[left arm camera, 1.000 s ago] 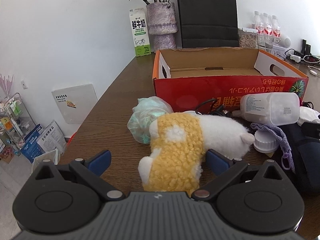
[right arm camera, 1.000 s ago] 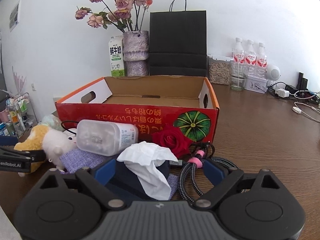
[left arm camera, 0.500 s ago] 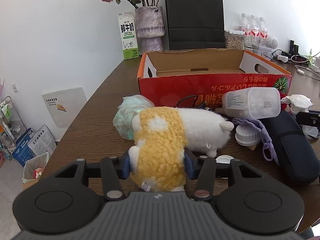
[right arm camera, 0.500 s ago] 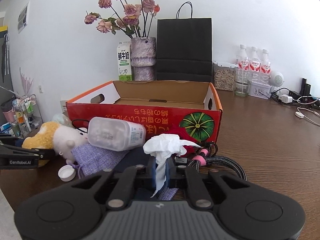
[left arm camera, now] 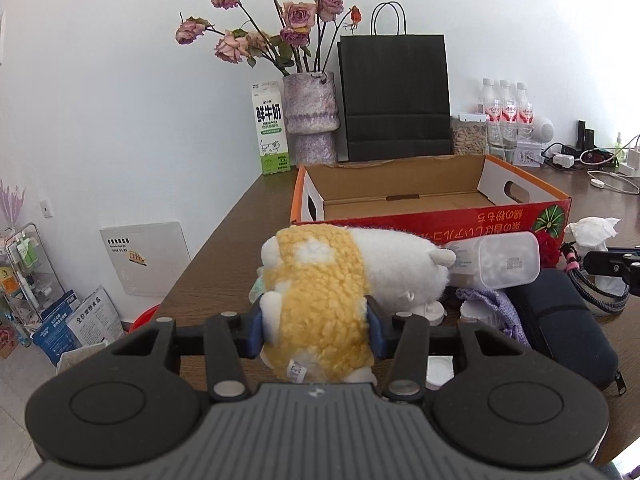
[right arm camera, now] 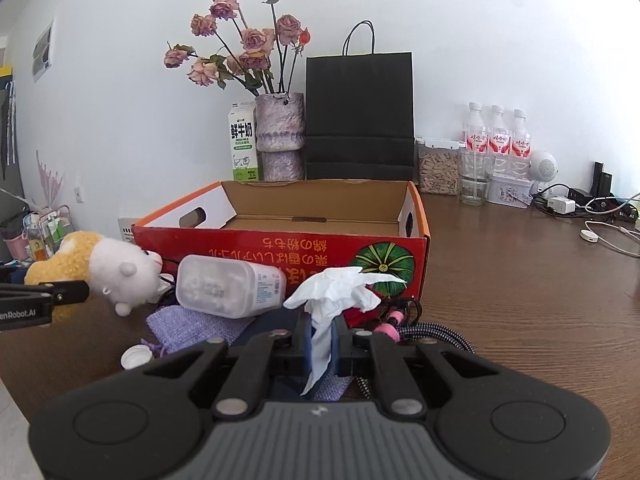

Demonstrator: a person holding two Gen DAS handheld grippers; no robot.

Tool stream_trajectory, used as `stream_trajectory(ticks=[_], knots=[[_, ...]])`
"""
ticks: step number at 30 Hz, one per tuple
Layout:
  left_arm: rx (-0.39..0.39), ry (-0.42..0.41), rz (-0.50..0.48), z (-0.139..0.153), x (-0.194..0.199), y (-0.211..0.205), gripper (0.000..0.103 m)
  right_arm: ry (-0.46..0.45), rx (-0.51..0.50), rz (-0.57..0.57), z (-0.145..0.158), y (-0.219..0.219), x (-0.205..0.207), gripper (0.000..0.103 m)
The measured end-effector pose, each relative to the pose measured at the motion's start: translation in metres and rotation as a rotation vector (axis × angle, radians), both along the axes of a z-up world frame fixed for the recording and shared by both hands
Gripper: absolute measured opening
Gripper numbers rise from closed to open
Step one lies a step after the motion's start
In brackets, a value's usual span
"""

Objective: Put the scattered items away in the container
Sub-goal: 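Grasp the plush sheep toy with the left tool while the right tool grasps the white tissue, then carry the sheep toy and tissue into the box and release both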

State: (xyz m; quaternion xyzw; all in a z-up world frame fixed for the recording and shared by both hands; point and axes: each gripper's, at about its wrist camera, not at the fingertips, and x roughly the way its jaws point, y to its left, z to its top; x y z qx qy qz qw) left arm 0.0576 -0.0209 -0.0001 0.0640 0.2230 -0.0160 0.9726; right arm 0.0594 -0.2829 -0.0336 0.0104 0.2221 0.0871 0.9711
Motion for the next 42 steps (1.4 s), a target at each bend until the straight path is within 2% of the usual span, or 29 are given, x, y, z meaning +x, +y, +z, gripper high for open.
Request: stream_trajectory(ticks=[9, 15, 22, 27, 29, 32, 36, 42], knots=[[-0.023, -0.151, 0.014, 0.041, 0.021, -0.008, 0.048, -0.129, -0.035, 0.006, 0.033, 0.0, 0.028, 0.009], [-0.053, -0.187, 0.039, 0.057, 0.066, -0.014, 0.048, -0.212, -0.039, 0.041, 0.056, -0.004, 0.07, 0.009], [-0.082, -0.142, 0.049, 0.046, 0.125, -0.023, 0.048, -0.17, -0.012, 0.061, 0.056, -0.009, 0.131, 0.009], [-0.102, -0.116, 0.056, 0.03, 0.17, -0.035, 0.048, -0.096, 0.087, 0.046, 0.045, -0.016, 0.176, 0.009], [-0.09, -0.118, 0.063, 0.021, 0.183, -0.038, 0.048, -0.066, 0.064, 0.055, 0.037, -0.015, 0.183, 0.009], [-0.049, -0.084, 0.054, 0.009, 0.188, -0.041, 0.048, -0.02, 0.037, 0.045, 0.024, -0.013, 0.19, 0.009], [-0.043, -0.065, 0.043, 0.003, 0.186, -0.041, 0.048, 0.041, 0.022, 0.042, 0.014, -0.007, 0.198, 0.009], [-0.051, -0.054, 0.031, 0.0, 0.184, -0.041, 0.048, 0.027, 0.021, 0.038, 0.014, -0.006, 0.191, 0.009]])
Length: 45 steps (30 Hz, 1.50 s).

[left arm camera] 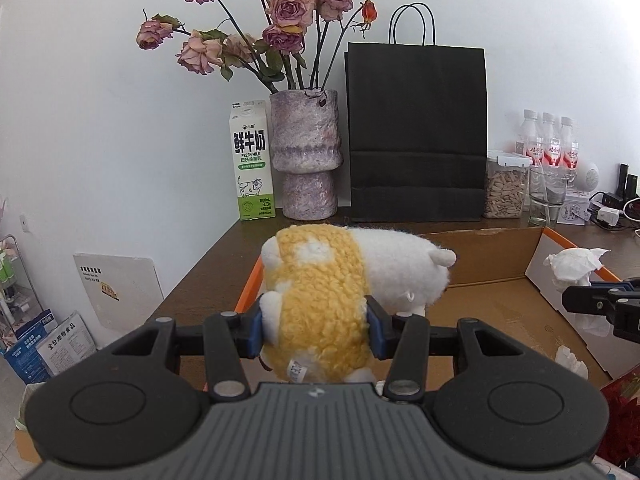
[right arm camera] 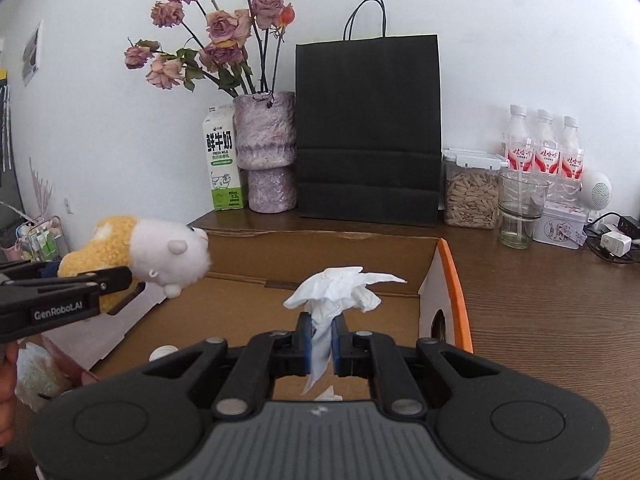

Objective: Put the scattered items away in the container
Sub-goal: 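Carry the sheep toy and tissue into the box and release both, then move both tools back over the remaining items on the table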

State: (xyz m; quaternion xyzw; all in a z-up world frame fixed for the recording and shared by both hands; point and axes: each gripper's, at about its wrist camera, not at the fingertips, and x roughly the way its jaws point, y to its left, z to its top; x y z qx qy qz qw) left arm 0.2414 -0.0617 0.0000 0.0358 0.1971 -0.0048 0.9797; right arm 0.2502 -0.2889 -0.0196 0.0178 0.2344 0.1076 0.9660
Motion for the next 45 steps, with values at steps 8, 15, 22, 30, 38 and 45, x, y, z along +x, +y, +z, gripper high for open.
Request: stream_trajectory(ticks=[8, 15, 22, 30, 38, 45], knots=[[-0.002, -0.003, -0.014, -0.001, -0.001, -0.003, 0.074, -0.008, 0.002, -0.01, 0.0, -0.001, -0.003, 0.028], [0.018, -0.107, -0.019, 0.004, -0.016, -0.009, 0.103, -0.1, -0.024, -0.003, 0.007, 0.005, -0.019, 0.1], [0.025, -0.121, -0.005, 0.005, -0.018, -0.011, 0.103, -0.102, -0.038, -0.012, 0.007, 0.007, -0.021, 0.1], [0.014, -0.122, 0.005, 0.003, -0.019, -0.008, 0.103, -0.109, -0.033, -0.021, 0.007, 0.007, -0.024, 0.1], [-0.012, -0.144, 0.024, 0.008, -0.028, -0.002, 0.103, -0.148, -0.025, -0.026, 0.015, 0.003, -0.037, 0.101], [-0.051, -0.165, 0.051, 0.028, -0.058, 0.018, 0.103, -0.205, -0.017, -0.058, 0.04, -0.009, -0.069, 0.103]])
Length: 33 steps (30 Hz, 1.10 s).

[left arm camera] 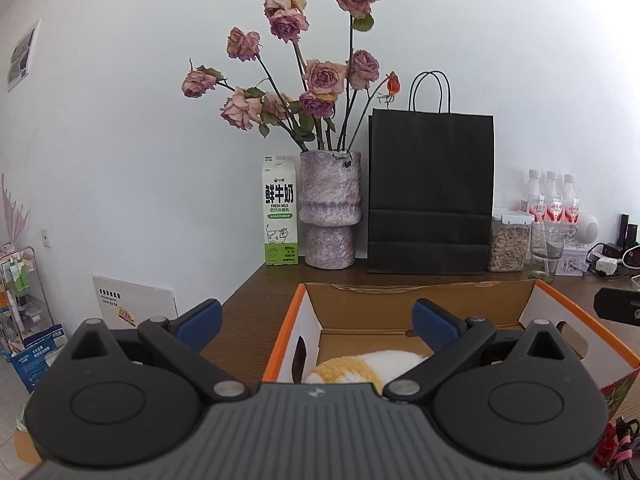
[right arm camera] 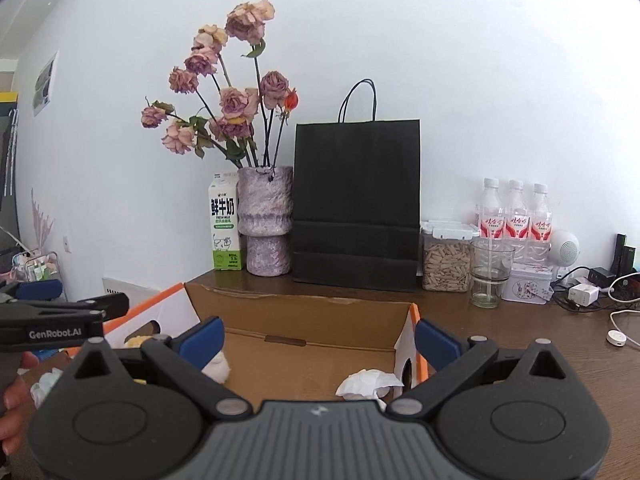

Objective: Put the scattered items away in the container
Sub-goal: 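Move both tools back over the remaining items on the table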

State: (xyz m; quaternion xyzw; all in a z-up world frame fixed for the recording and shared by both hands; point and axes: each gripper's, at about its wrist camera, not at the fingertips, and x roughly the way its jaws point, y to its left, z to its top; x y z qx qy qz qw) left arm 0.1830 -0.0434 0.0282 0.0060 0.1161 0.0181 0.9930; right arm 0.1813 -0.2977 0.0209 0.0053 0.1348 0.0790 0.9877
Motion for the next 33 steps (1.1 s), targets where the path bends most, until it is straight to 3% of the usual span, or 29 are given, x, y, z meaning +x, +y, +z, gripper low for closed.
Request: stream_trajectory(ticks=[12, 21, 27, 33], knots=[[0.024, 0.037, -0.009, 0.012, -0.052, 0.022, 0.103, 0.076, -0.017, -0.052, 0.0, -0.025, -0.067, 0.103], [0.046, 0.134, -0.022, -0.016, -0.087, 0.027, 0.103, 0.202, -0.008, -0.081, -0.034, -0.037, -0.107, 0.103], [0.044, 0.243, -0.032, -0.039, -0.105, 0.025, 0.103, 0.299, -0.009, -0.1, -0.06, -0.041, -0.121, 0.103], [0.069, 0.323, -0.095, -0.057, -0.12, 0.008, 0.103, 0.359, -0.004, -0.111, -0.075, -0.042, -0.127, 0.103]])
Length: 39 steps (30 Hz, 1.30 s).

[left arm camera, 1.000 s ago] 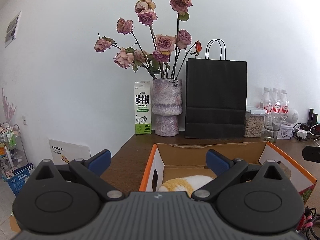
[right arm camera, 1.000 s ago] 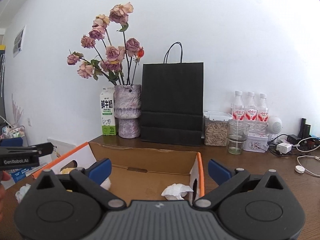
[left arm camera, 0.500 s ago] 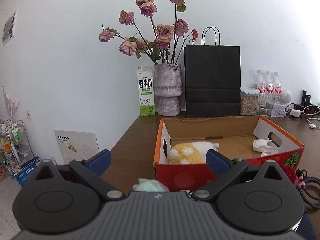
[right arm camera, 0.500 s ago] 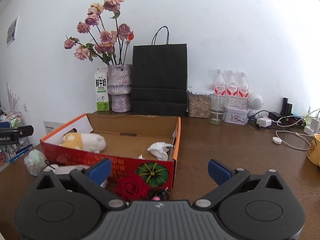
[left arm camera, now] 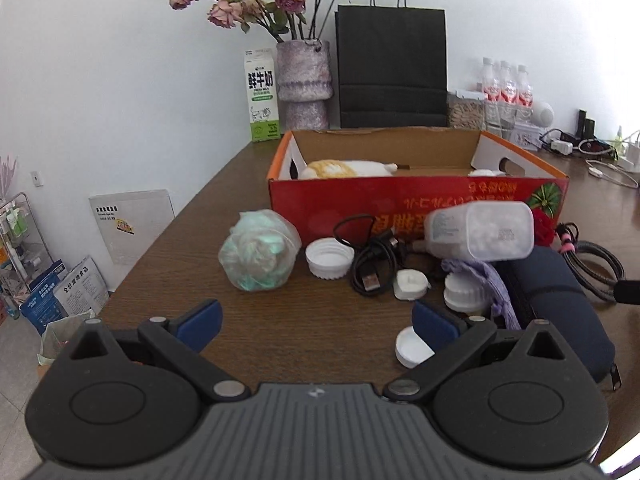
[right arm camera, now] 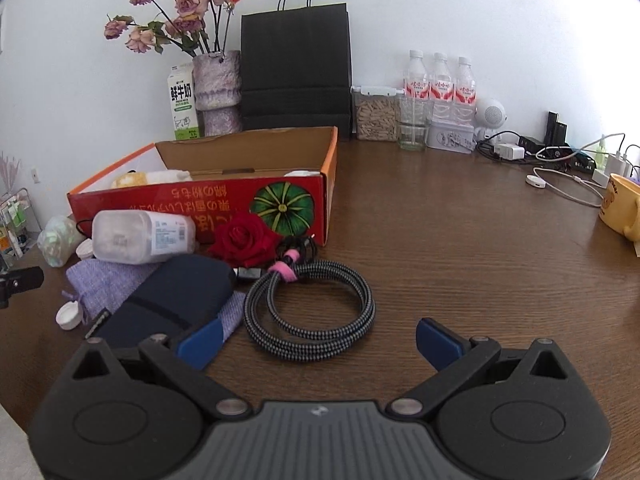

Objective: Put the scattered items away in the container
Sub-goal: 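Move both tools back over the remaining items on the table, then grasp a white bottle cap with the left tool while the right tool grasps the braided cable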

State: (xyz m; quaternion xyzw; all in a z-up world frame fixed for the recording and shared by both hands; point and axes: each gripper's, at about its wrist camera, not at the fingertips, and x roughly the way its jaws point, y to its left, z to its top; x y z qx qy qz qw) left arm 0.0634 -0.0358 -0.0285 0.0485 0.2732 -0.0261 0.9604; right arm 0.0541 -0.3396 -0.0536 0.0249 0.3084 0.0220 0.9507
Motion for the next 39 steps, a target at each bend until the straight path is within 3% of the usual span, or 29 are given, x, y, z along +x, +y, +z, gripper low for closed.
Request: stream_trajectory(ticks=[9, 21, 24, 25, 26, 28, 39], knots=[[-0.004, 0.057, -0.045, -0.013, 0.002, -0.018, 0.103, 0.008, 0.002, 0.014, -0.001, 0.004, -0.001, 0.103], [0.001, 0.093, -0.018, -0.025, 0.011, -0.027, 0.102, 0.036, -0.001, 0.025, -0.009, 0.007, 0.005, 0.103], [-0.021, 0.089, -0.027, -0.024, 0.012, -0.027, 0.084, 0.043, -0.012, 0.03, -0.011, 0.007, 0.011, 0.103], [-0.034, 0.088, -0.029, -0.023, 0.012, -0.027, 0.068, 0.047, -0.017, 0.03, -0.011, 0.007, 0.013, 0.103], [-0.061, 0.09, -0.019, -0.021, 0.011, -0.025, 0.042, 0.051, -0.022, 0.028, -0.012, 0.007, 0.015, 0.103], [-0.1, 0.098, 0.016, -0.017, 0.014, -0.02, 0.029, 0.055, -0.027, 0.022, -0.012, 0.007, 0.019, 0.103], [-0.116, 0.071, 0.049, -0.012, 0.017, -0.013, 0.029, 0.071, -0.059, 0.04, -0.011, 0.008, 0.052, 0.103]])
